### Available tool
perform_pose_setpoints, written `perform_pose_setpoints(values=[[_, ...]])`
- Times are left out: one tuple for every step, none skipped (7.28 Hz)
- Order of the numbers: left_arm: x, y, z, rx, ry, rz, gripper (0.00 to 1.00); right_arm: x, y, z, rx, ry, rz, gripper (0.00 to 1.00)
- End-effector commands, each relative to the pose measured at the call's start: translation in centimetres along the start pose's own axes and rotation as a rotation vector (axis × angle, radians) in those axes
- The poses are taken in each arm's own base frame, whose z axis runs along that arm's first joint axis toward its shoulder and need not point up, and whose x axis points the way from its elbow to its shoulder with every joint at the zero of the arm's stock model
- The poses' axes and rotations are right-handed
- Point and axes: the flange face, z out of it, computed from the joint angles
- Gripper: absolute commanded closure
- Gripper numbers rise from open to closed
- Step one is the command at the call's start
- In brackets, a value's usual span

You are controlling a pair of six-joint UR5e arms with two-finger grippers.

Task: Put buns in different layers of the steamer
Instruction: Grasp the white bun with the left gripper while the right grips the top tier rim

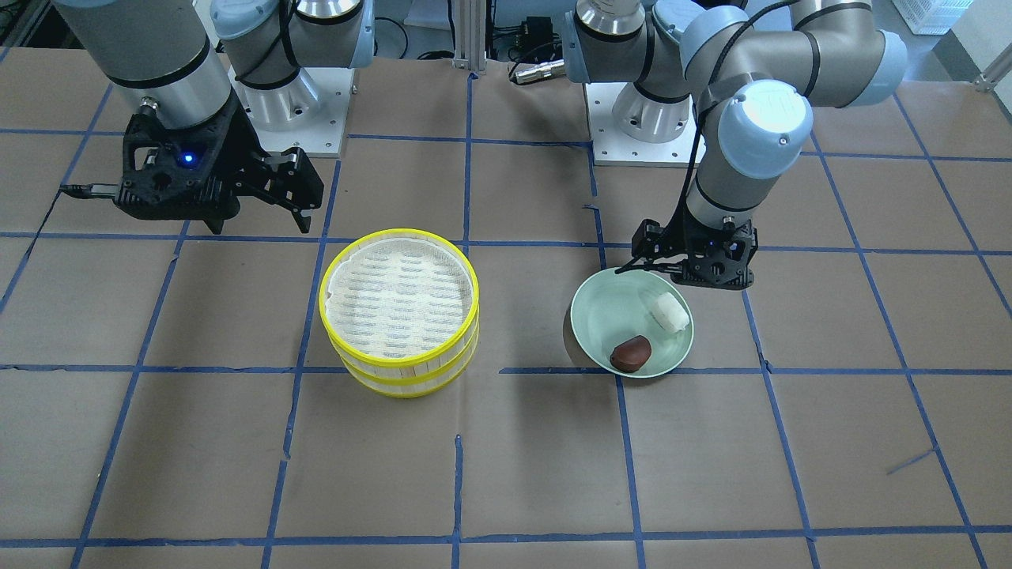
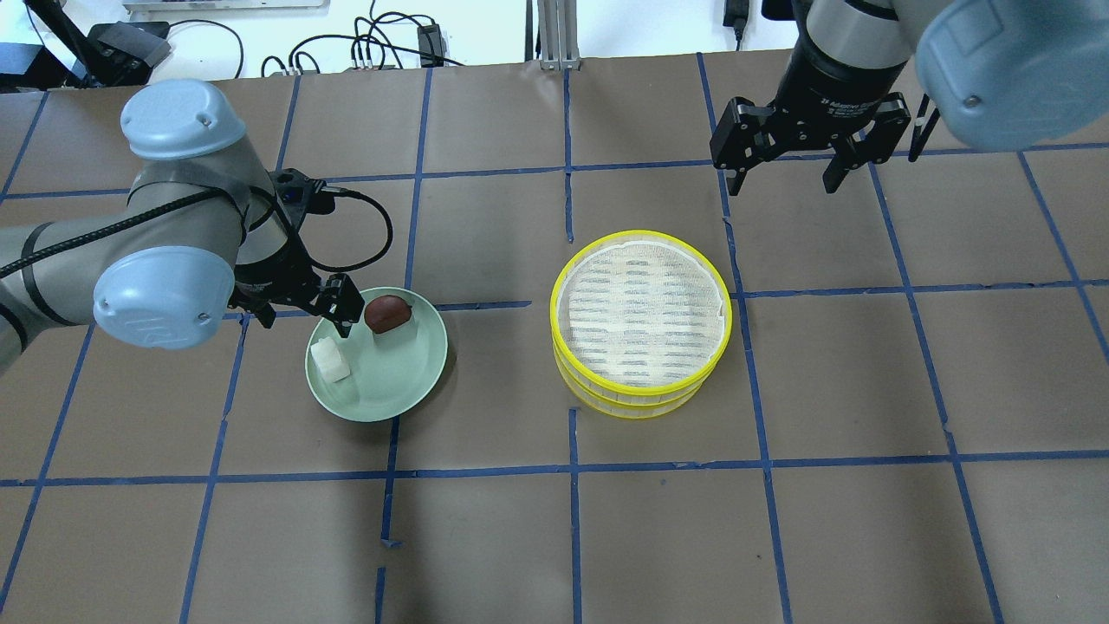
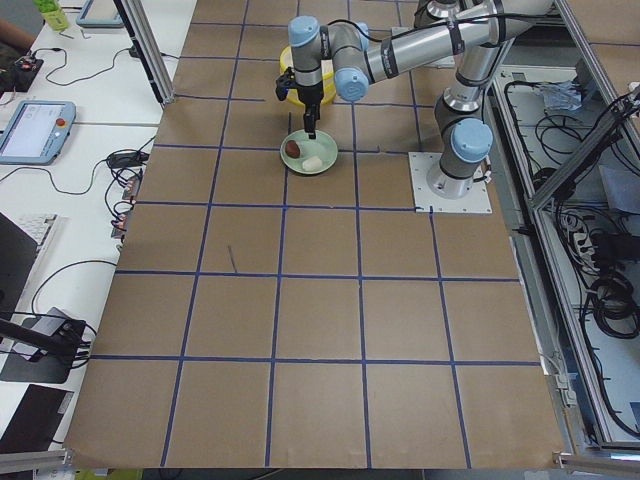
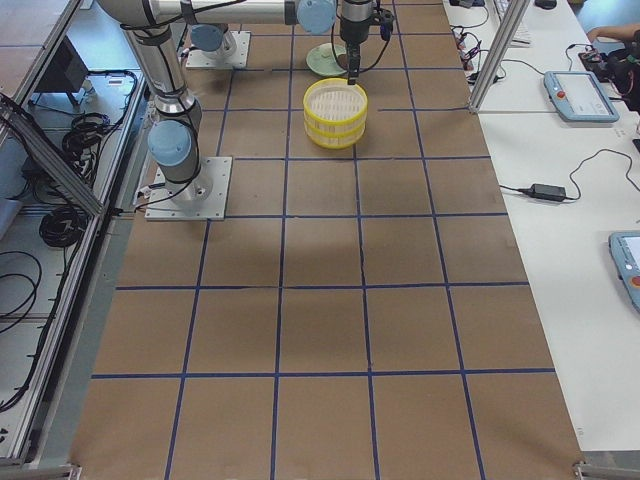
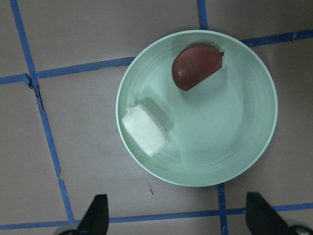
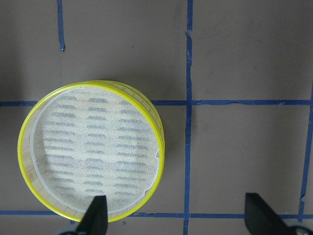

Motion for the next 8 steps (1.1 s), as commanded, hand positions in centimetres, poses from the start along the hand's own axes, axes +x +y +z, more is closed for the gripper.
perform_pose_setpoints(values=[[-1.3, -1.7, 3.7, -0.020, 0.008, -0.005, 0.02, -0.1, 0.1, 0.8, -0.012, -0.003, 0.000, 0.00], [-1.1, -1.9, 6.1, -0.015, 0.007, -0.005, 0.02, -0.1, -0.6, 1.1, 0.011, -0.006, -0.001, 0.00], [-1.0, -2.2, 7.6, -0.007, 0.005, -0.005, 0.02, -0.1, -1.0, 1.1, 0.045, -0.002, 0.001, 0.00], [-1.1, -2.8, 8.6, -0.019, 0.006, -0.003, 0.02, -0.7, 0.0, 1.7, 0.010, -0.002, -0.013, 0.00], [-1.2, -3.2, 9.2, -0.020, 0.005, -0.005, 0.02, -1.9, 0.4, 2.7, -0.025, 0.001, -0.031, 0.00], [-1.2, -3.1, 9.7, -0.019, 0.008, -0.008, 0.04, -1.8, 0.1, 4.0, -0.028, 0.006, -0.040, 0.00], [-1.2, -3.0, 9.8, -0.023, 0.008, -0.009, 0.09, -1.8, 0.1, 6.3, -0.056, 0.000, -0.042, 0.00], [-1.5, -2.7, 10.1, -0.031, 0.009, -0.019, 0.22, -1.9, -0.2, 7.7, -0.035, -0.006, -0.040, 0.00]])
